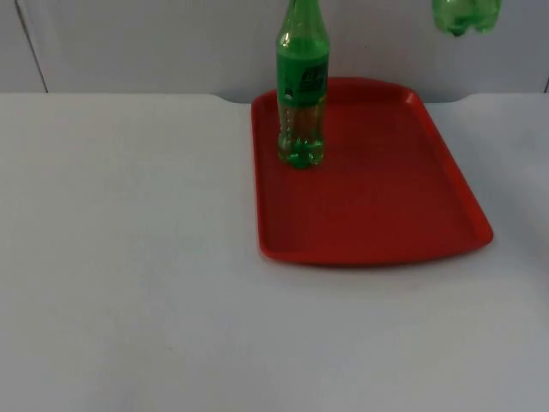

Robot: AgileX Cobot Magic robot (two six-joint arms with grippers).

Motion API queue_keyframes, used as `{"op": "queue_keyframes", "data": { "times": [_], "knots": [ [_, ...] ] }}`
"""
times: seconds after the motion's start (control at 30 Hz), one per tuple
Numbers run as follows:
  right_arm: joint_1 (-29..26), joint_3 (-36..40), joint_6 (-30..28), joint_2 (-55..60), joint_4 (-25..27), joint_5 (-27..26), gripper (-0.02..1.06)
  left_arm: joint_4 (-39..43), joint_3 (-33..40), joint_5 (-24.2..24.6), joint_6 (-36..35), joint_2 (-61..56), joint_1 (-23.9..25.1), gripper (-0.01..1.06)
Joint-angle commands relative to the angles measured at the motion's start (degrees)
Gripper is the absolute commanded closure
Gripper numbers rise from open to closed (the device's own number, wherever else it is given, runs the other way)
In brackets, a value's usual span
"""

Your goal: Place the bottle upright on the tray.

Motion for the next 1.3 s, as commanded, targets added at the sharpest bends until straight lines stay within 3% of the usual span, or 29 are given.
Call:
{"op": "queue_keyframes", "data": {
  "times": [0.0, 0.1, 0.17, 0.27, 0.4, 0.53, 0.6, 0.7, 0.77, 0.8, 0.83, 0.9, 0.97, 1.0, 1.07, 1.13, 1.23, 1.27],
  "knots": [
    [-0.16, -2.92, 8.71, -0.56, 0.65, -8.49, 1.05, 0.45, 0.24, -0.33, -0.25, -0.17, -0.15, 0.00],
    [-0.16, -4.01, 21.39, -0.56, 0.65, -25.28, 1.05, 0.45, 0.24, -0.33, -0.25, -0.17, -0.15, 0.00],
    [-0.16, -3.83, 23.55, -0.56, 0.65, -27.46, 1.05, 0.45, 0.24, -0.33, -0.25, -0.17, -0.15, 0.00],
    [0.14, -3.21, 28.86, -0.56, -0.55, -26.23, 1.05, 0.45, 0.24, -0.33, -0.25, -0.17, -0.15, 0.00],
    [1.84, -3.13, 31.70, -0.56, -2.28, -26.11, 1.05, 0.45, 0.24, -0.33, -0.25, -0.17, -0.15, 0.00],
    [3.80, -3.13, 31.84, -0.56, -9.53, -22.88, 1.05, 0.45, 0.24, -0.33, -0.25, -0.17, -0.15, 0.00],
    [3.75, -3.13, 35.36, -0.56, -3.02, -18.08, 1.05, 0.45, 0.24, -0.33, -0.25, -0.17, -0.15, 0.00],
    [3.17, -3.37, 36.66, -0.56, 0.65, -17.02, 1.05, 0.45, 0.24, -0.33, -0.25, -0.17, -0.15, 0.00],
    [3.17, -5.41, 32.45, -0.56, 0.65, -19.03, 1.05, 0.45, 0.24, -0.33, -0.25, -0.17, -0.15, 0.00],
    [3.17, -6.84, 27.32, -0.56, 0.15, -18.91, 1.05, 0.45, 0.24, -0.33, -0.25, -0.17, -0.15, 0.00],
    [3.17, -6.84, 27.32, -0.56, 0.15, -18.91, 1.05, 0.45, 0.24, -0.33, -0.25, -0.17, -0.15, 0.00],
    [3.17, -9.37, 18.50, -0.69, -0.25, -18.19, 1.05, 0.45, 0.24, -0.33, -0.25, -0.17, -0.15, 0.00],
    [3.17, -11.10, 5.07, -1.03, -0.25, -14.13, 1.05, 0.45, 0.24, -0.33, -0.25, -0.17, -0.15, 0.00],
    [3.17, -11.10, 5.07, -1.03, -0.25, -14.13, 1.05, 0.45, 0.24, -0.33, -0.25, -0.17, -0.15, 0.00],
    [4.03, -11.22, -4.04, -1.33, -0.25, -12.87, 1.05, 0.45, 0.24, -0.33, -0.25, -0.17, -0.15, 0.00],
    [5.81, -11.22, -12.53, -1.33, -0.25, -15.66, 1.05, 0.45, 0.24, -0.33, -0.25, -0.17, -0.15, 0.00],
    [8.08, -11.22, -14.47, -1.33, 0.52, -19.99, 1.05, 0.45, 0.24, -0.33, -0.25, -0.17, -0.15, 0.00],
    [8.21, -11.22, -10.51, -1.33, 0.65, -20.35, 1.05, 0.45, 0.24, -0.33, -0.25, -0.17, -0.15, 0.00]
  ]
}}
